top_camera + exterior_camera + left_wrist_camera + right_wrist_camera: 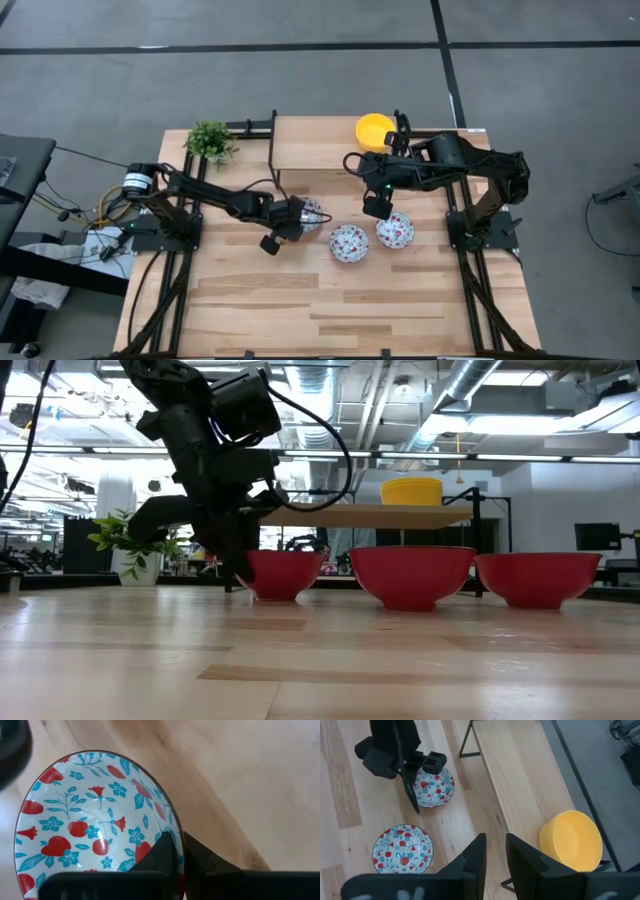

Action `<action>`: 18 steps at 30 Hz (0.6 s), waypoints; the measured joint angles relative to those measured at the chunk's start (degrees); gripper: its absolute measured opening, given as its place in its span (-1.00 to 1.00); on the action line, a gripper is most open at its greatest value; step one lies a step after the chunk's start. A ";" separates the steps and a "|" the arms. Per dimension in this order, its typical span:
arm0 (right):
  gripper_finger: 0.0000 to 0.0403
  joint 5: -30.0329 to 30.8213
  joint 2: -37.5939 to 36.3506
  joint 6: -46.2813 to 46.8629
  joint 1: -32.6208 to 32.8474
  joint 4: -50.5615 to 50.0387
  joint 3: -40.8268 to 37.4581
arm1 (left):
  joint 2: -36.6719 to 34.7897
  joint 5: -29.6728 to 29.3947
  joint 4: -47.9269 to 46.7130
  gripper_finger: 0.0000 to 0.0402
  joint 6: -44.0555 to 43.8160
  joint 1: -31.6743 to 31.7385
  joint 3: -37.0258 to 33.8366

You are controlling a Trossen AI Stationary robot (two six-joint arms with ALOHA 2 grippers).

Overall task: Pick & Place Mini bowls
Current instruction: Put the patterned bowl on the shelf

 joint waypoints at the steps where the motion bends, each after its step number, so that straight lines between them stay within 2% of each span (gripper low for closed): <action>1: -0.69 0.00 0.00 0.02 0.00 0.00 0.00 | 0.00 0.00 0.02 -0.93 -0.12 -0.39 0.00; 5: -0.69 0.30 0.00 0.97 0.00 0.09 0.00 | 0.02 -2.93 0.05 -0.89 -1.71 -2.42 0.00; 9: -0.69 3.53 0.00 7.78 0.51 1.38 0.00 | -1.21 -6.23 -0.08 -0.89 -3.06 -4.74 -0.02; 18: -0.69 7.94 0.00 19.18 9.50 2.63 0.00 | -12.23 -6.44 0.10 -0.90 -7.48 -7.66 -0.02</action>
